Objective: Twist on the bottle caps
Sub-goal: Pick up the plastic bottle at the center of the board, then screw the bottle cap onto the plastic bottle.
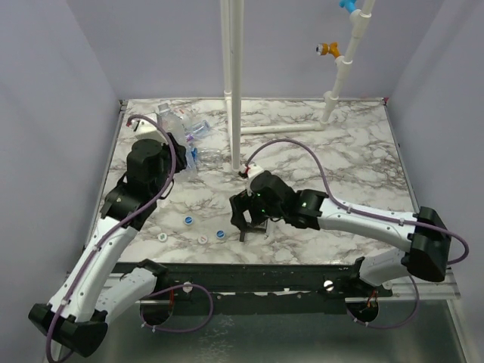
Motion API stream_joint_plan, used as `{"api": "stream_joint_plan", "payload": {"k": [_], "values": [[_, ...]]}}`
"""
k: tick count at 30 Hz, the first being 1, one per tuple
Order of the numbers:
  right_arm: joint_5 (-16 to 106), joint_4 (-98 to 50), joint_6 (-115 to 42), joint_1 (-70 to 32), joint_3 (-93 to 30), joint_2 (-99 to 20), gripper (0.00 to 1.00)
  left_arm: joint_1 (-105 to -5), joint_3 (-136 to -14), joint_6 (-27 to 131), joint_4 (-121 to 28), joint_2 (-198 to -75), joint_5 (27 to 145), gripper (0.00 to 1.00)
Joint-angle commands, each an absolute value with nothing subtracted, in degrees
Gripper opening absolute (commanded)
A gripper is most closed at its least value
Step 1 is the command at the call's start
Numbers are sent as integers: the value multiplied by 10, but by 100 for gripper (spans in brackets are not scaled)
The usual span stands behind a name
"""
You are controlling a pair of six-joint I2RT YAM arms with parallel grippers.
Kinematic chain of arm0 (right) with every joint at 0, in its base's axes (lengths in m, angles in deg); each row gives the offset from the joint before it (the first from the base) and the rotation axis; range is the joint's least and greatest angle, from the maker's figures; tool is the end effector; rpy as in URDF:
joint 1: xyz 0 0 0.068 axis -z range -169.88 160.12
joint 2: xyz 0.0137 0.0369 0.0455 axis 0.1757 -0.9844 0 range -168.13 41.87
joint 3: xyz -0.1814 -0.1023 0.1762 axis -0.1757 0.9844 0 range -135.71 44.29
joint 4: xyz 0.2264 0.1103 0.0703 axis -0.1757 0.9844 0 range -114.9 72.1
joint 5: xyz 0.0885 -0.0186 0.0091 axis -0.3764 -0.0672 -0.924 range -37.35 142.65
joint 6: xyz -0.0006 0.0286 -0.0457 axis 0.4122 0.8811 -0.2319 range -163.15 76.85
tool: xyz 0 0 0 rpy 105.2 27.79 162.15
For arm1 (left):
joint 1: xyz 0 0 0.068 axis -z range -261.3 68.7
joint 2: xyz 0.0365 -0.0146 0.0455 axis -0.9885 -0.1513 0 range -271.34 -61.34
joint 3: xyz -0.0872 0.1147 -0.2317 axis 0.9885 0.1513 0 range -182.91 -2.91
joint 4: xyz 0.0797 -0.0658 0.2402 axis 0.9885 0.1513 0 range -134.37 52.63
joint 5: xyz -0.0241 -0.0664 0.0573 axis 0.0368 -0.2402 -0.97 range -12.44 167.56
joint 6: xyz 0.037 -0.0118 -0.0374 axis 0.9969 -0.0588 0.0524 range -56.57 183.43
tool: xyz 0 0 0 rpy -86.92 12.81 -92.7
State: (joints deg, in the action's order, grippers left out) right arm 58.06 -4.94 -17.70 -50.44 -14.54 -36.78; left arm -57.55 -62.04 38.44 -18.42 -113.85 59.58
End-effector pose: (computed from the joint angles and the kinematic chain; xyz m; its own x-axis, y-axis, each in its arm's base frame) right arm 0.1518 0.2622 0.2756 -0.6412 -0.2657 -0.7199 -0.6156 0.7383 0.2758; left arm 0.1852 -0.0695 0.3752 -0.3238 -0.2965 -0.8985 -0.0224 0.9518 -0.3060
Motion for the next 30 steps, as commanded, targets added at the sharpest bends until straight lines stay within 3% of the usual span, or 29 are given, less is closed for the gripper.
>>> {"api": "stream_joint_plan", "payload": {"k": [1,6,14,21,30], "values": [[574,-76,-236,-536,-193,-439,84,-573,-638,561,-178,-1087,644,15],[562,-75,-261,-557,-238,-526,74,-572,-626,720,-199,-1042,760,11],[544,-71,-269,-574,-283,-618,53,-572,-636,839,-198,-1012,955,12],[567,-56,-264,-594,-304,-669,47,-572,-653,827,-198,-1008,1001,11],[619,-46,-248,-606,-313,-702,48,-572,-654,819,-197,-1007,1014,11]]}}
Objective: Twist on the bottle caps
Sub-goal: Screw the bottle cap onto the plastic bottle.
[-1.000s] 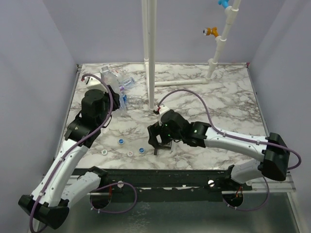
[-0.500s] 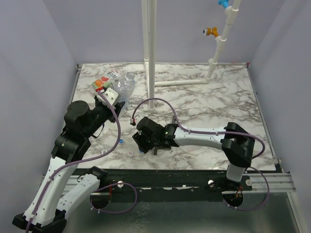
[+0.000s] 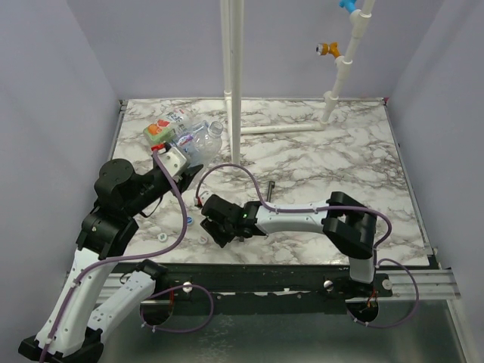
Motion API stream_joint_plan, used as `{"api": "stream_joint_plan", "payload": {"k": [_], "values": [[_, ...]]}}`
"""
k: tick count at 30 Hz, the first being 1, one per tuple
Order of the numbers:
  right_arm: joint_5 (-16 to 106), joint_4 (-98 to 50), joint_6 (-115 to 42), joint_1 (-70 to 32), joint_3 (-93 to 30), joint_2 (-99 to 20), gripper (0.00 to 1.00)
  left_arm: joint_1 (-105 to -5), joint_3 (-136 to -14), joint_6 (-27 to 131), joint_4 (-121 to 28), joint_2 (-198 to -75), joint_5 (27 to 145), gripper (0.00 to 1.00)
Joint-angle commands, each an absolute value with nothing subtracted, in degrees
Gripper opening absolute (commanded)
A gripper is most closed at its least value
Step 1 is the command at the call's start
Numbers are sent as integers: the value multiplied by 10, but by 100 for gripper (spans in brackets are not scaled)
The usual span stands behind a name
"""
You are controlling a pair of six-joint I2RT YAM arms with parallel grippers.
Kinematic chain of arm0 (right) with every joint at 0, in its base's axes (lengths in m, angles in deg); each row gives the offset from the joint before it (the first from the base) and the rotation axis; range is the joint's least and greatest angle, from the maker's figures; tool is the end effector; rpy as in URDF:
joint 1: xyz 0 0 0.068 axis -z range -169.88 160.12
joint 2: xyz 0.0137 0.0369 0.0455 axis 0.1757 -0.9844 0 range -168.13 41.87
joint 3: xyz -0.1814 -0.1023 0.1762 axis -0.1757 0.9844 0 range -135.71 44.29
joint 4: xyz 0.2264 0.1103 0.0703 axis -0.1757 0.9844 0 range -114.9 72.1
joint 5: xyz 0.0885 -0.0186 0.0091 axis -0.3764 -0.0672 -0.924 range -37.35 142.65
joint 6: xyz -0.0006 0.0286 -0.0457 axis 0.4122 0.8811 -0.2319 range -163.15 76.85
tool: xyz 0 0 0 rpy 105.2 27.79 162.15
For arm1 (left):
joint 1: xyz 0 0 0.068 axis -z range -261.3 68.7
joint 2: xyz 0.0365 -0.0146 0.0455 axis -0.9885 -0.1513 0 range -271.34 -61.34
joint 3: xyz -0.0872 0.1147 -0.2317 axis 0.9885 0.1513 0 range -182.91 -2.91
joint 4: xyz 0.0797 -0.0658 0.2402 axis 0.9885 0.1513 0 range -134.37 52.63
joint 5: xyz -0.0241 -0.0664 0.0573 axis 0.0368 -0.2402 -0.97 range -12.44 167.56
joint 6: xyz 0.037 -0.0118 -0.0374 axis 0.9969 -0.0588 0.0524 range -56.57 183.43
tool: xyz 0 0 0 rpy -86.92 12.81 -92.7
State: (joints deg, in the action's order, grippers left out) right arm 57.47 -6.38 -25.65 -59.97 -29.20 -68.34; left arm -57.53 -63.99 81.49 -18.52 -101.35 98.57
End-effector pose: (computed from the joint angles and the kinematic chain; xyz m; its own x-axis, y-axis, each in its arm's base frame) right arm 0.1410 0.3805 0.1729 -0.5437 -0.6211 -0.5645 -0.7938 0.5989 0.1056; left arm 0.1154 -0.0648 0.4184 0.1455 0.2523 -0.9566 0.6922 0.6649 0.2806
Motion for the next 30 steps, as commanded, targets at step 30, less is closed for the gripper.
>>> {"api": "stream_joint_plan", "payload": {"k": [30], "values": [[645,-91,-234,-610,-294,-716,49,-572,-633,835,-206,-1033,1004,11]]}}
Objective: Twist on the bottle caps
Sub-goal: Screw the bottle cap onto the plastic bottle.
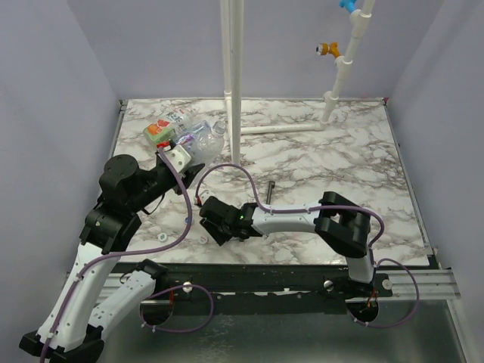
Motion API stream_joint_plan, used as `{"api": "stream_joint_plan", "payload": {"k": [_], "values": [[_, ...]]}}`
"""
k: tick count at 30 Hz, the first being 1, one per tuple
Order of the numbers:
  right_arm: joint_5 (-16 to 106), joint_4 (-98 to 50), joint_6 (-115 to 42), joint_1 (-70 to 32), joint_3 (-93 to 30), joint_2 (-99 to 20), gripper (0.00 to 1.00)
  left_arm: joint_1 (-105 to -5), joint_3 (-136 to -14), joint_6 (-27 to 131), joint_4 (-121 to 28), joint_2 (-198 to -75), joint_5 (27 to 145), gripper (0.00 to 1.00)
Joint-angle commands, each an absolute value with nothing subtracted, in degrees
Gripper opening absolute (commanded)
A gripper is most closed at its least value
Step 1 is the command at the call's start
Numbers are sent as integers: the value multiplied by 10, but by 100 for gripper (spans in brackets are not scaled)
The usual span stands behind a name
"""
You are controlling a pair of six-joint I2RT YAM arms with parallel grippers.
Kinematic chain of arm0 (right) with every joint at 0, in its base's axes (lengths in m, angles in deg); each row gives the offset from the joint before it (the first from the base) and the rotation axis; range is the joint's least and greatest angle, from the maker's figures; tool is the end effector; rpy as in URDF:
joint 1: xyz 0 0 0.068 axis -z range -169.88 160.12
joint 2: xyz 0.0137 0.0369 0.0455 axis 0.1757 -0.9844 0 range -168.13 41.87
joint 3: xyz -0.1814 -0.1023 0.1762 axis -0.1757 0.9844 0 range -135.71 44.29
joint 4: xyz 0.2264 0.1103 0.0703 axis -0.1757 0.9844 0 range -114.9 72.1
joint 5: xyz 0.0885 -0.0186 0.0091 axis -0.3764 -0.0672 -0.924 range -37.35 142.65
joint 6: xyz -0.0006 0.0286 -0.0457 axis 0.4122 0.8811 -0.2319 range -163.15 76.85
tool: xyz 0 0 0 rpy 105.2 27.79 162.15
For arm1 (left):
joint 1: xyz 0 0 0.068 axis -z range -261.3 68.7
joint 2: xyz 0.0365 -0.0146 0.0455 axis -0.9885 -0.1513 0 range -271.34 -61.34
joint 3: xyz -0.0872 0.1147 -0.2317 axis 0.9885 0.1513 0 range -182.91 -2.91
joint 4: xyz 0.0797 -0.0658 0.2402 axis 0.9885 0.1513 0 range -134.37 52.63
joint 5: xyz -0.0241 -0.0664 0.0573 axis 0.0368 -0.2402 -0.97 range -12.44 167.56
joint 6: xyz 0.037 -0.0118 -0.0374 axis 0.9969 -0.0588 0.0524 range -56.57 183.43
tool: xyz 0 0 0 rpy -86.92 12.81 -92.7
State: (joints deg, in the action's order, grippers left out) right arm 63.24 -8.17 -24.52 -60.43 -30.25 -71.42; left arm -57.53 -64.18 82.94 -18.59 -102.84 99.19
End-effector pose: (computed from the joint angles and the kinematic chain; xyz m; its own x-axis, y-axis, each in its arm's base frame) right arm 0.1442 0.3889 0.1596 -0.5450 -0.6002 -0.5854 -0.7578 0.6514 0.0376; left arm 0.1219 -0.0680 0.4166 0.1469 0.2747 -0.9502 0.7014 0.6485 0.2959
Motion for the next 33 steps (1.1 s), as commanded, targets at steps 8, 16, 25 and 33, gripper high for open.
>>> {"api": "stream_joint_plan", "payload": {"k": [8,16,25,33], "values": [[659,-68,-221,-607,-278,-666,29,-572,-620,842,-222,-1042,1000,10],[580,-28,-198,-519,-227,-484,24,-572,-566,830,-285,-1041,962,5],[419,29,-186,-366,-189,-269,25,-572,-530,839,-275,-1064,1047,1],[351,82,-191,-349,-271,-217,25,-561,-497,881,-242,-1048,1092,0]]}}
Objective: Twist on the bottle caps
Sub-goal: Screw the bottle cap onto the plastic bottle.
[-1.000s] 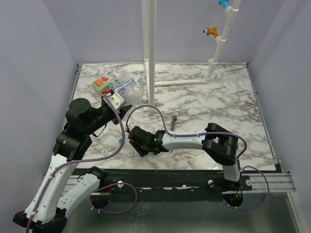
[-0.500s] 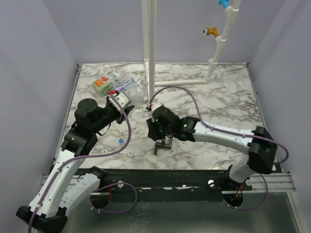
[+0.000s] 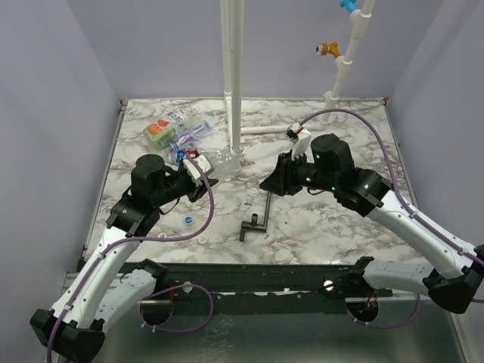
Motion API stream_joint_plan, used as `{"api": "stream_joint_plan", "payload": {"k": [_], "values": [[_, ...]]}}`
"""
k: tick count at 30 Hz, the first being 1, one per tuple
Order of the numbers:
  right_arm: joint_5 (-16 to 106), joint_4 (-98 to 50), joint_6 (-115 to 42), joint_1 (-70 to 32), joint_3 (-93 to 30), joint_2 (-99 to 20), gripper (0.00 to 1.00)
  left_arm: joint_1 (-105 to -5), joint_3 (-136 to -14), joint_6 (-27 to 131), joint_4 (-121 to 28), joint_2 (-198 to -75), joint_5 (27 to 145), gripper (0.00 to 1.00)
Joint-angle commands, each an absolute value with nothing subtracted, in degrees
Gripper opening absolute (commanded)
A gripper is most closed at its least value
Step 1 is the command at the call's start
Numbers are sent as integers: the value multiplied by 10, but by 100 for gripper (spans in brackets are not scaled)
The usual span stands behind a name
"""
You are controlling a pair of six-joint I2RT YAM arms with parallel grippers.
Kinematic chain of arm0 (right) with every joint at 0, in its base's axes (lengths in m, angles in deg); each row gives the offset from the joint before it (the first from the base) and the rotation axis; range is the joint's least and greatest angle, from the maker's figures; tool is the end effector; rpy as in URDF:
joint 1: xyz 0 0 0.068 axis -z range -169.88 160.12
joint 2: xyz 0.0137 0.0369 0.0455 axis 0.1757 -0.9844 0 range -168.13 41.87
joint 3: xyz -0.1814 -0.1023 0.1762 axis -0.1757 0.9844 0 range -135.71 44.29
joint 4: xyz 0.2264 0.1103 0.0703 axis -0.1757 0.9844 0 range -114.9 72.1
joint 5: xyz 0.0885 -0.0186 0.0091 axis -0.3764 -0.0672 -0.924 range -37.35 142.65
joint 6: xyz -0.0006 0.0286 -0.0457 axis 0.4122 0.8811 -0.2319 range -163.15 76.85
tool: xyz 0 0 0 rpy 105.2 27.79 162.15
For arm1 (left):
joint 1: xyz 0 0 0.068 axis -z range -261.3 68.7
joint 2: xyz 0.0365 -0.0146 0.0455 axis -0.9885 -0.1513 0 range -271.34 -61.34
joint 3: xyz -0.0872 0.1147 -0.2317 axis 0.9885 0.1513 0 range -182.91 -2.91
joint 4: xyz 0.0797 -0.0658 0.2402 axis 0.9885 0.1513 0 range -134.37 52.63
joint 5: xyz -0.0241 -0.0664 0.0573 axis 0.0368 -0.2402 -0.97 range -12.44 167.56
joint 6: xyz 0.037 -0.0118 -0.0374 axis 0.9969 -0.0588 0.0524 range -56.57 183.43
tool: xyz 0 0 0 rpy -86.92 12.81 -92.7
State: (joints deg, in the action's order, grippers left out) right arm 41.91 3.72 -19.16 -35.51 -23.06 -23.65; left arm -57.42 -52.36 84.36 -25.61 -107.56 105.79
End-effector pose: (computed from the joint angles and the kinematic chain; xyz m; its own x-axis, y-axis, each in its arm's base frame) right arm 0.1706 0.1839 0.3724 -0.6208 -0.0634 -0.7814 -0.6198 0.6500 0.4397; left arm 0.1579 -0.0883 0.3497 0.0477 0.3233 -0.9451 0.8098 0.5414 0.2260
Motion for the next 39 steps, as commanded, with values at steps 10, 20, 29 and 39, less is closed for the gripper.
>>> {"api": "stream_joint_plan", "payload": {"k": [10,20,29,39], "values": [[258,98,-187,-349,-332,-228,26,-516,-497,940,-200,-993,1048,0],[261,75,-179,-309,-358,-251,25,-504,-496,947,-190,-997,1053,0],[97,15,-177,-199,-326,-279,25,-492,-475,918,-275,-1041,1034,0],[83,-15,-165,-199,-288,-281,25,-469,-483,923,-312,-1099,1030,0]]}}
